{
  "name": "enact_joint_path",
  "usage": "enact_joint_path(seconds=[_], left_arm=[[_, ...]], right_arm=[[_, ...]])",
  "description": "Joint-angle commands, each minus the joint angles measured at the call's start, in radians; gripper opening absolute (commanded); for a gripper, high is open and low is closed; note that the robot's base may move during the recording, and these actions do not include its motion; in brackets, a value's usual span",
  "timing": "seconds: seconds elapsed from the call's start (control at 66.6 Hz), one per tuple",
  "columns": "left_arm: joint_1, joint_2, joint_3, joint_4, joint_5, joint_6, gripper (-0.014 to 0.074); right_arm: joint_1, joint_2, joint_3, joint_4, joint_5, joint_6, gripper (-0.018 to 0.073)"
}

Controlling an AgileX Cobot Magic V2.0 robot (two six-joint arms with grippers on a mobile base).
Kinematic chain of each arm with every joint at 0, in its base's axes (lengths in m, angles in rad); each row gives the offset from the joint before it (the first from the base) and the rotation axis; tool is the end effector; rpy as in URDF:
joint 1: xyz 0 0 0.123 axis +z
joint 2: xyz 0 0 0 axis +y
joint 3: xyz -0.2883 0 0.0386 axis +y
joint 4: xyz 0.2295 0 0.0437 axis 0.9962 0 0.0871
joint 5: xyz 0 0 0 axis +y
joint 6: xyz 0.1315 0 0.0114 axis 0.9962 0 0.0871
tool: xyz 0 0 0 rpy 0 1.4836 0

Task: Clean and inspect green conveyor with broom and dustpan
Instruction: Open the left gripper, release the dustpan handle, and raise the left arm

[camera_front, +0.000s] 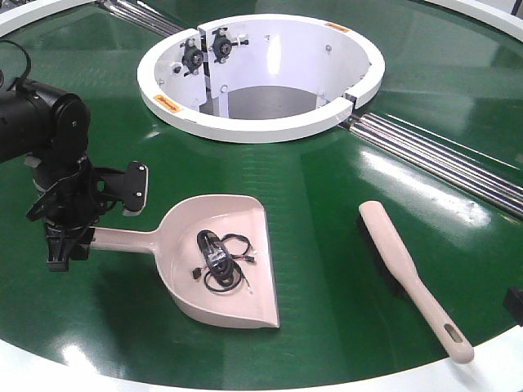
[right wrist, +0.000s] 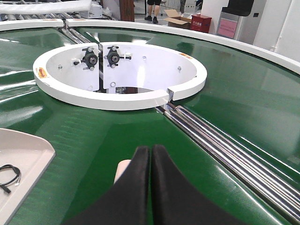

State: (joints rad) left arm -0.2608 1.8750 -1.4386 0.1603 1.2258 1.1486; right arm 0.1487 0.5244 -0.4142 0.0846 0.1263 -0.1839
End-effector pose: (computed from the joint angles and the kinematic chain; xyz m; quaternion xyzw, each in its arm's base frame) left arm 0.3428 -0.0710 0.1986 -0.6665 -0.7417 -0.0671 0.0342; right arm 0.1315 0.0211 0.2993 -0.0974 0.7514 0.0199 0.6523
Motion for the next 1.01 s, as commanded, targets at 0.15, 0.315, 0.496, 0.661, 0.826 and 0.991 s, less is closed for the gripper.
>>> enact_joint_path(seconds=[0.15, 0.315, 0.496, 0.661, 0.826, 0.991], left_arm=[[-0.008, -0.047, -0.031, 0.0, 0.034, -0.013, -0.0006], [-0.008, -0.047, -0.031, -0.001, 0.034, -0.013, -0.0006], [-0.008, -0.047, -0.031, -0.001, 0.034, -0.013, -0.0006], [-0.008, -0.047, -0.031, -0.001, 0.034, -0.013, -0.0006], [-0.008, -0.047, -0.031, -0.001, 0.032, -0.013, -0.0006], [-0.008, -0.047, -0.031, 0.005, 0.019, -0.01, -0.0004]], right_arm=[[-0.004, 0.001, -0.027, -0.005, -0.073, -0.012, -0.0008], [-0.004, 0.001, -0.027, -0.005, -0.061, -0.012, -0.0008], [-0.004, 0.001, -0.027, -0.005, -0.057, -0.012, -0.0008], [-0.004, 0.001, -0.027, -0.005, -0.057, -0.013, -0.0008], [-0.004, 0.001, -0.027, -0.005, -0.057, -0.013, -0.0008], [-0.004, 0.001, -0.027, -0.005, -0.057, -0.013, -0.0008]])
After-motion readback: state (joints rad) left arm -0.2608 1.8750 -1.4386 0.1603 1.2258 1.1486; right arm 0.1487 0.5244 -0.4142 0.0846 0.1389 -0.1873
